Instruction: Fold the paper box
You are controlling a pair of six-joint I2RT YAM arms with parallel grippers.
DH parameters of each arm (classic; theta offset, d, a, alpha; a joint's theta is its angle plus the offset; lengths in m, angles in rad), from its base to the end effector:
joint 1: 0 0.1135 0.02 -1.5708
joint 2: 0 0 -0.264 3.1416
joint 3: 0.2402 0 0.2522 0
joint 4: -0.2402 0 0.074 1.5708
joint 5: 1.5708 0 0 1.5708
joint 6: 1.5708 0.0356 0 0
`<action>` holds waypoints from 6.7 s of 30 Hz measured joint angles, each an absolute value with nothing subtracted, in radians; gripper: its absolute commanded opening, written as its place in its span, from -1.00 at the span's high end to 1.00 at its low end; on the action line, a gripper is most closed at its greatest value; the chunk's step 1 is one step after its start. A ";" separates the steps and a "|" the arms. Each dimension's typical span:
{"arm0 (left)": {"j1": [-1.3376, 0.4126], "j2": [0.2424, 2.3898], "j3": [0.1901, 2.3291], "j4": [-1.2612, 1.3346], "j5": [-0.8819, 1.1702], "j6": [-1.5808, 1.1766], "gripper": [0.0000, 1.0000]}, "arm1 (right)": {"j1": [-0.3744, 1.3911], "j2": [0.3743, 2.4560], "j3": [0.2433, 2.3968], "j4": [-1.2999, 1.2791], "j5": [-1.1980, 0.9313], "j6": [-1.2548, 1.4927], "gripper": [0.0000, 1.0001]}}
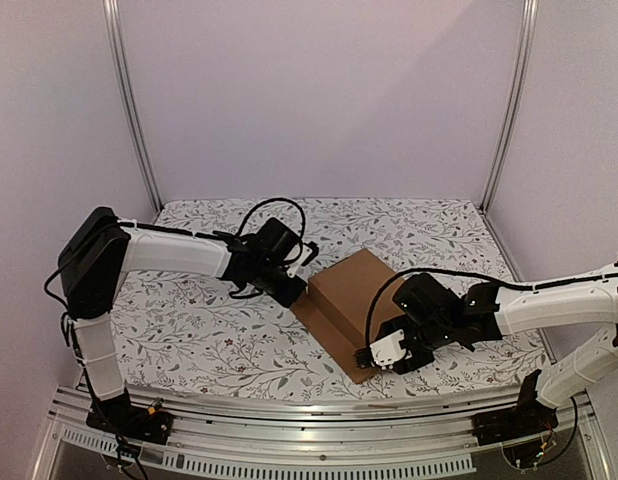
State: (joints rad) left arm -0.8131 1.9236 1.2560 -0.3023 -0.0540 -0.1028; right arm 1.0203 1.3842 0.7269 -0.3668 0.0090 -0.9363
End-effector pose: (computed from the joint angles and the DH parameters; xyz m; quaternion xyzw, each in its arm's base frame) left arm 0.2781 -0.2912 0.1663 0.3245 0.8980 -0.1077 0.2768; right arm 0.1355 0.2202 0.1771 -0.7981 0.5387 0.0070 0.2699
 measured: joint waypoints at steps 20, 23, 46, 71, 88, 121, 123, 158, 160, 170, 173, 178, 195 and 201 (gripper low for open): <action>-0.813 1.747 1.100 -0.252 -0.086 -0.099 0.09 | 0.891 1.304 0.990 -0.678 -0.093 -0.859 -0.63; -0.813 1.761 1.099 -0.222 -0.087 -0.094 0.05 | 0.773 1.312 1.053 -0.698 -0.173 -0.825 -0.69; -0.813 1.847 1.057 -0.129 -0.049 -0.091 0.36 | 0.348 1.891 1.337 -0.850 -0.619 -0.481 -0.62; -0.801 1.522 0.740 -0.085 -0.129 -0.115 0.16 | 0.449 1.411 1.532 -0.876 -0.376 -0.456 -0.92; -0.719 1.714 0.707 0.164 0.075 0.035 0.50 | 0.408 1.264 1.283 -1.091 -0.717 -0.631 -0.44; -0.644 1.748 0.749 0.133 0.117 0.009 0.98 | 0.431 1.208 1.130 -1.043 -0.756 -0.671 -0.35; -0.648 1.741 0.737 0.144 0.126 0.013 1.00 | 0.463 1.219 1.130 -1.040 -0.730 -0.677 -0.33; -0.888 1.647 0.627 0.189 -0.096 -0.177 0.77 | 1.167 1.395 0.953 -0.824 -0.031 -0.955 -0.48; -0.888 1.646 0.627 0.190 -0.098 -0.177 0.83 | 1.167 1.392 0.950 -0.822 -0.031 -0.955 -0.48; -0.889 1.626 0.624 0.191 -0.094 -0.170 1.00 | 1.191 1.393 0.939 -0.792 -0.036 -0.935 -0.84; -0.892 1.626 0.624 0.189 -0.096 -0.177 1.00 | 1.210 1.396 0.924 -0.754 -0.028 -0.916 -0.82; -0.897 1.626 0.630 0.165 -0.100 -0.192 1.00 | 1.223 1.395 0.870 -0.701 -0.017 -0.902 -0.82; -0.931 1.619 0.779 -0.080 -0.115 -0.207 1.00 | 1.236 1.364 0.797 -0.511 0.089 -0.804 -0.38; -0.941 1.620 0.810 -0.141 -0.117 -0.207 1.00 | 1.237 1.364 0.797 -0.508 0.096 -0.789 -0.36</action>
